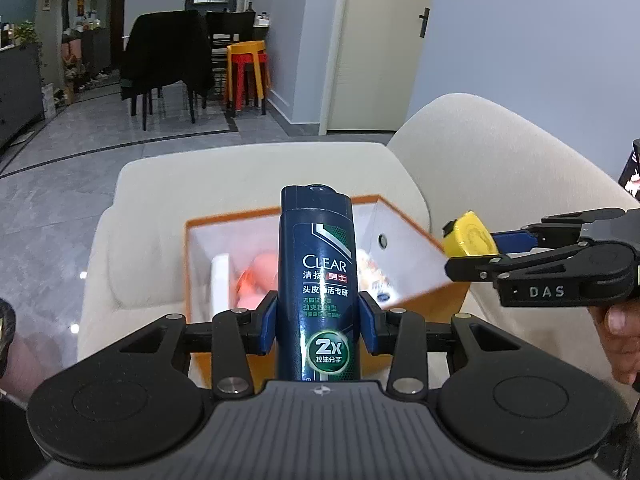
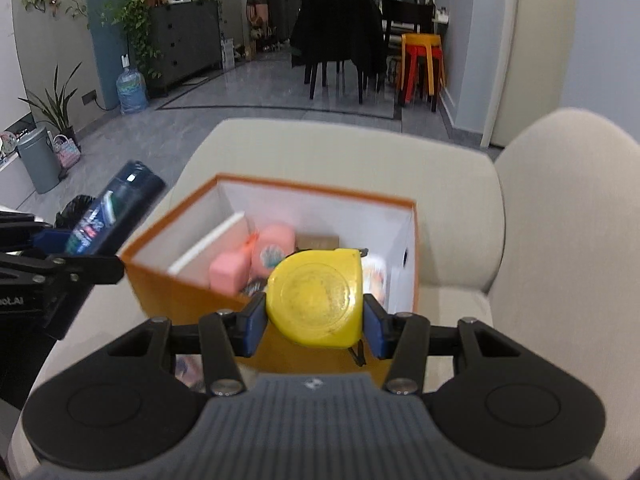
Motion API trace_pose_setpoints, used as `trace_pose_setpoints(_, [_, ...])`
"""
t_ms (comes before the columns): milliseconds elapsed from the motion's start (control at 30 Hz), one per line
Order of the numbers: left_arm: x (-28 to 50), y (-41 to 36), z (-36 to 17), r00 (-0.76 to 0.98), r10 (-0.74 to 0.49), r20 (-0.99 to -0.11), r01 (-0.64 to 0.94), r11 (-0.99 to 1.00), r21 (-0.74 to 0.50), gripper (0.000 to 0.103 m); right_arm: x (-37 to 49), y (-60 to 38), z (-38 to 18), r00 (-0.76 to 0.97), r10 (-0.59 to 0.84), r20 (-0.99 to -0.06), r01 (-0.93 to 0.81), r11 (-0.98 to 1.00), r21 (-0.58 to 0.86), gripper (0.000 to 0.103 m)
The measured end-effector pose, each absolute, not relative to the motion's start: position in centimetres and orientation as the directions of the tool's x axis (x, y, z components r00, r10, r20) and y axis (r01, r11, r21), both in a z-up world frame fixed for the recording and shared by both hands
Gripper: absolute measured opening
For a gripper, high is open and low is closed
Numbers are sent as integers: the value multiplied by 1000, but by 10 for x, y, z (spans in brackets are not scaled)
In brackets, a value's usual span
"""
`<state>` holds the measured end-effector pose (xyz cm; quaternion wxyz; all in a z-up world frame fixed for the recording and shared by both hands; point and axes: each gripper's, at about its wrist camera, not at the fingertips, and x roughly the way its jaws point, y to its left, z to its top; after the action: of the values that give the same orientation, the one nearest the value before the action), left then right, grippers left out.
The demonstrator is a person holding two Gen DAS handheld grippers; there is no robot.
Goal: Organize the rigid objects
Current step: 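Lift and carry the bottle and tape measure with both tools over the orange box, then lower the bottle and tape measure into the box and open both tools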
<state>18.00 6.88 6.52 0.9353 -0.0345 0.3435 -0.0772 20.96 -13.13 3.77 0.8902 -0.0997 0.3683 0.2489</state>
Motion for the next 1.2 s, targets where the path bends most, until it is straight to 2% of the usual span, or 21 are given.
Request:
trace_pose_setpoints(267, [239, 70, 65, 748, -179, -639, 104, 983, -154, 46, 253, -123, 50, 635, 347, -690, -504, 863, -29, 50])
trace_pose_setpoints(467, [275, 70, 47, 699, -202, -686, 95, 977, -191, 46, 278, -114, 42, 632, 329, -702, -504, 862, -49, 50])
trace_pose_setpoints(800, [303, 63, -5, 605, -201, -771, 71, 977, -199, 46, 307, -98, -9, 578, 287, -764, -511, 857, -65, 50])
trace_pose_setpoints(1200, [310, 55, -33, 521, -190, -832, 77, 981, -176, 46, 321, -94, -56, 509, 252, -823, -526, 848, -66, 50])
